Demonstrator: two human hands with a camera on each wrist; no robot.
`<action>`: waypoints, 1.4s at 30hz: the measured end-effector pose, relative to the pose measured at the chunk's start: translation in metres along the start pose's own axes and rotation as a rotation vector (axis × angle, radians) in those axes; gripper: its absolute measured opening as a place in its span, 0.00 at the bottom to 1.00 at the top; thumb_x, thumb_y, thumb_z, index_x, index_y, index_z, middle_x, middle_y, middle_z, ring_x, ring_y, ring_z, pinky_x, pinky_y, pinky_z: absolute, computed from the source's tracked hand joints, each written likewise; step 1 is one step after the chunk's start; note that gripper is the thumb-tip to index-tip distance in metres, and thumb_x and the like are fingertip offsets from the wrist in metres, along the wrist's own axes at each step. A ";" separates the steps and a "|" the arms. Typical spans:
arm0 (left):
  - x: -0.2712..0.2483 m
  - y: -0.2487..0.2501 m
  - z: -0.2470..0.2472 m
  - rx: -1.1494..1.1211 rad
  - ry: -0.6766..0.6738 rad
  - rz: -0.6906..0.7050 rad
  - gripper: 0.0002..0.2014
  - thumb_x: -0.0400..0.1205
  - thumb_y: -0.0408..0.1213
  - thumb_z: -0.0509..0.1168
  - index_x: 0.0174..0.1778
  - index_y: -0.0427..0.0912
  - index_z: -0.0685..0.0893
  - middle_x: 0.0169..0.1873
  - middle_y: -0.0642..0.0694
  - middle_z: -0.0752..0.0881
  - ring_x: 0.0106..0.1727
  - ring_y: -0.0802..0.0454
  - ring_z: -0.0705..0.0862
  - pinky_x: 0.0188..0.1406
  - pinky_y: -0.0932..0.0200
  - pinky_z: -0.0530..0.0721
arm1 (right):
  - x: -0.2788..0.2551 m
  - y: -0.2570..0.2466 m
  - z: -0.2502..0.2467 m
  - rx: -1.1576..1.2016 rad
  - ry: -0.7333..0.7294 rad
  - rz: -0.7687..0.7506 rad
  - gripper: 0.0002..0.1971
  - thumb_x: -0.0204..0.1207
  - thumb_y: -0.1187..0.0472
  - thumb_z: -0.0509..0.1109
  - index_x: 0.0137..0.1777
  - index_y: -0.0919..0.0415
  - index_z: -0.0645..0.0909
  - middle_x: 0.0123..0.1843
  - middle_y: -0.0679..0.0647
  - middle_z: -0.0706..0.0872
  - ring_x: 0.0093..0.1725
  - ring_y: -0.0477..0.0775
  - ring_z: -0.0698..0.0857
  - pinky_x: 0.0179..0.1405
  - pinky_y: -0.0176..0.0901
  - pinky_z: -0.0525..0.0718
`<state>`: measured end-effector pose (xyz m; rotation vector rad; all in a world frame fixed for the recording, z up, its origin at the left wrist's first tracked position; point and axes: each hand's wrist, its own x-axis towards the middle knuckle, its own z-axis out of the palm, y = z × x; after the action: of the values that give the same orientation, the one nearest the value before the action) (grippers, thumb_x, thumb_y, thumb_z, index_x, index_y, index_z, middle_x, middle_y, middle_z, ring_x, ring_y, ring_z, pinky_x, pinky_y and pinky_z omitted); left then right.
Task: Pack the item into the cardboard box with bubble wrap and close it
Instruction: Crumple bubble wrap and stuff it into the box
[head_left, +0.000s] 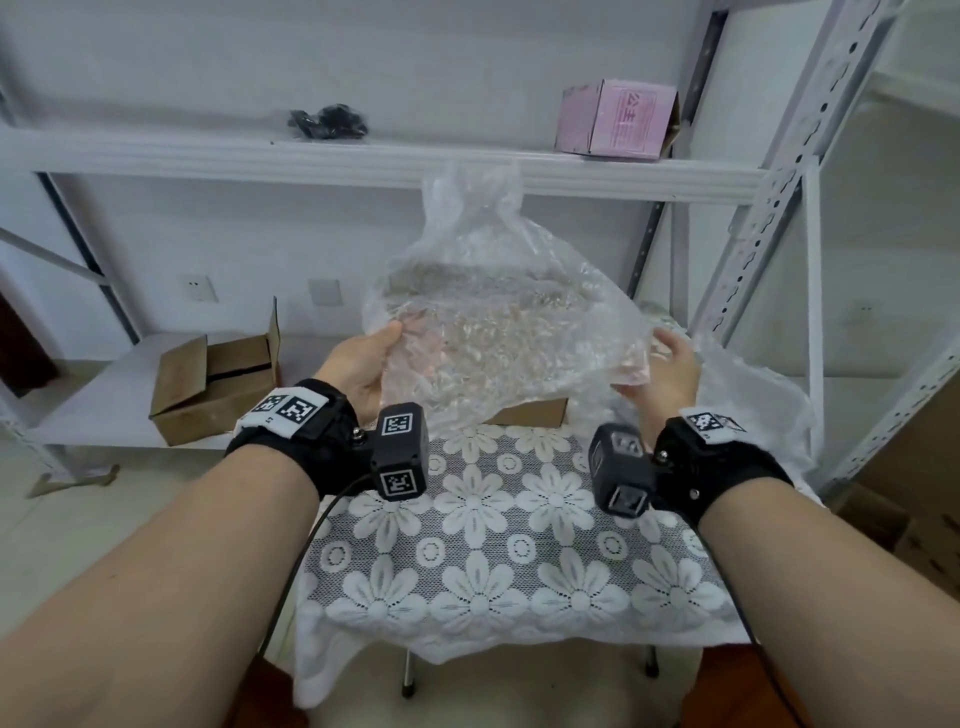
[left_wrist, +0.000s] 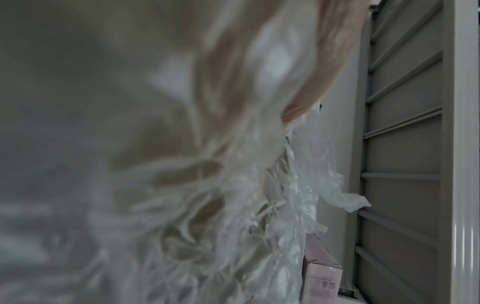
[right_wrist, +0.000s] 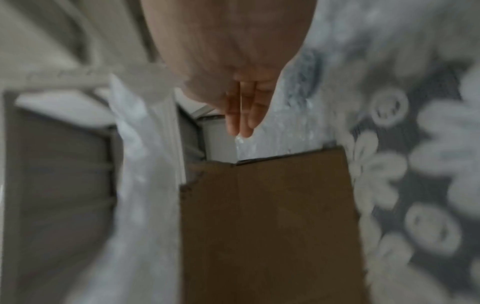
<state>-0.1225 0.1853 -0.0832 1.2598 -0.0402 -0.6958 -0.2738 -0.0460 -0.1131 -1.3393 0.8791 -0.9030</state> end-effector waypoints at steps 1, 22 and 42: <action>-0.001 -0.001 -0.001 0.006 0.002 0.001 0.12 0.88 0.38 0.57 0.49 0.36 0.83 0.26 0.44 0.90 0.25 0.51 0.88 0.20 0.60 0.86 | -0.001 0.000 0.001 -0.118 -0.036 -0.092 0.29 0.80 0.70 0.65 0.79 0.55 0.64 0.65 0.60 0.78 0.51 0.57 0.84 0.44 0.50 0.88; 0.003 -0.001 -0.003 -0.300 -0.106 -0.153 0.06 0.87 0.31 0.51 0.48 0.37 0.72 0.19 0.45 0.81 0.15 0.56 0.77 0.12 0.67 0.77 | 0.001 -0.020 -0.004 0.029 -0.201 -0.165 0.09 0.75 0.50 0.73 0.38 0.53 0.83 0.40 0.49 0.89 0.45 0.50 0.81 0.49 0.43 0.77; -0.013 -0.024 0.036 -0.436 -0.193 0.010 0.24 0.70 0.33 0.77 0.62 0.39 0.80 0.61 0.36 0.85 0.62 0.41 0.84 0.62 0.48 0.84 | -0.028 -0.005 0.035 -0.149 -0.199 -0.509 0.21 0.76 0.63 0.68 0.23 0.66 0.66 0.14 0.46 0.73 0.22 0.54 0.85 0.29 0.52 0.84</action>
<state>-0.1584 0.1581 -0.0879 0.7732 -0.0499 -0.7669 -0.2527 -0.0066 -0.1061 -1.7929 0.4615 -1.0797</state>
